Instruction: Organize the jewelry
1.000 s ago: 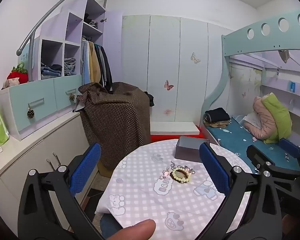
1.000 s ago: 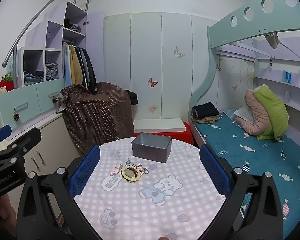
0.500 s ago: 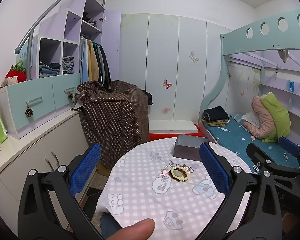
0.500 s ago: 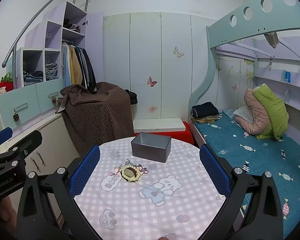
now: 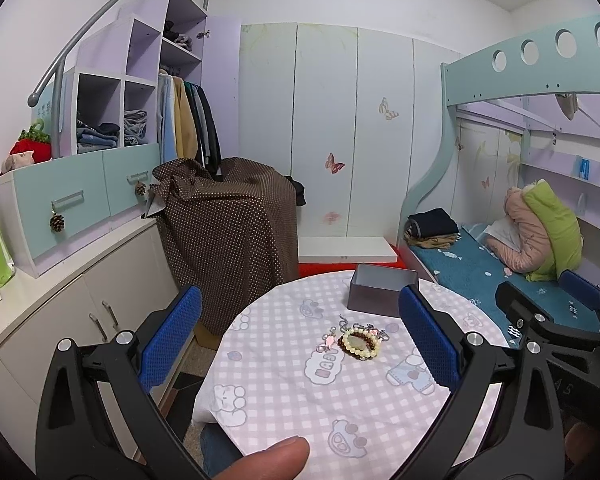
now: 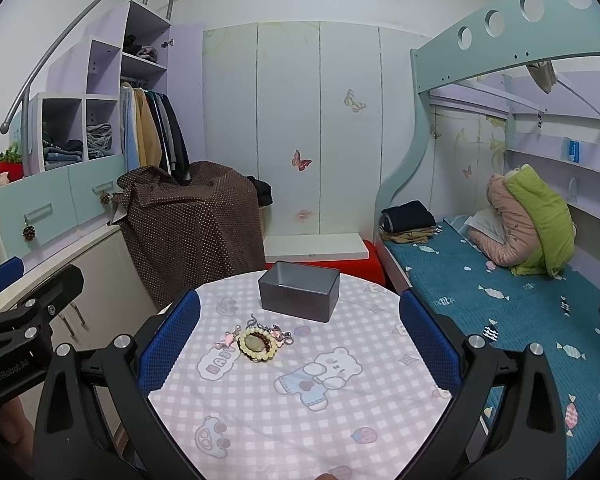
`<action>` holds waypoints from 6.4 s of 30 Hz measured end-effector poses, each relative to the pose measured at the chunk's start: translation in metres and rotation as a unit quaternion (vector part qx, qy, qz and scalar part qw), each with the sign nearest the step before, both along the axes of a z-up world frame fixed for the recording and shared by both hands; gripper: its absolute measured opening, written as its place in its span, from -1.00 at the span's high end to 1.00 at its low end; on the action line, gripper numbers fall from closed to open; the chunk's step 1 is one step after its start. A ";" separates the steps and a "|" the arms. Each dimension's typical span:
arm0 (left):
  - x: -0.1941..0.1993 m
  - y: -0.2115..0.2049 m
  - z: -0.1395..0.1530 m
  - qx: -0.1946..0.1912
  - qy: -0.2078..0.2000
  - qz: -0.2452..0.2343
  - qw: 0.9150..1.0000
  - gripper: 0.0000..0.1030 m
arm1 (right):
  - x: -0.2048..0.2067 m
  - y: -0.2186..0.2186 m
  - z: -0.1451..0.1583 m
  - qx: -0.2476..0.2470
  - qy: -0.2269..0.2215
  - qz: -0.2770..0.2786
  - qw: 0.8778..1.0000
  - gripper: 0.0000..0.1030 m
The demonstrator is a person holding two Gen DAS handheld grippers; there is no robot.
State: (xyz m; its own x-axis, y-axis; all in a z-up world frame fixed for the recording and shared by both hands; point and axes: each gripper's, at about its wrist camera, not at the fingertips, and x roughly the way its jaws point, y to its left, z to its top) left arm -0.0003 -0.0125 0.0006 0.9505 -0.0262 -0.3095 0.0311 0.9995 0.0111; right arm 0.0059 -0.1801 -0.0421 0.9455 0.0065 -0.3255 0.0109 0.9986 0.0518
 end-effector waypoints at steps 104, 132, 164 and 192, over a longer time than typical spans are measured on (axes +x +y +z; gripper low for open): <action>0.300 -0.010 -0.247 0.047 0.322 -0.038 0.945 -0.86 | 0.225 0.002 -0.143 0.075 0.269 0.269 0.922 0.84; 0.267 0.000 -0.159 -0.040 0.243 -0.134 0.960 0.78 | 0.223 -0.037 -0.085 0.120 0.203 0.277 0.932 0.84; 0.428 -0.110 -0.141 -0.020 0.290 -0.203 0.935 -0.12 | 0.346 -0.077 -0.090 0.117 0.255 0.179 0.943 0.78; 0.288 -0.035 -0.076 0.012 0.141 -0.064 0.988 -0.88 | 0.244 -0.085 -0.026 0.079 0.115 0.062 0.988 -0.86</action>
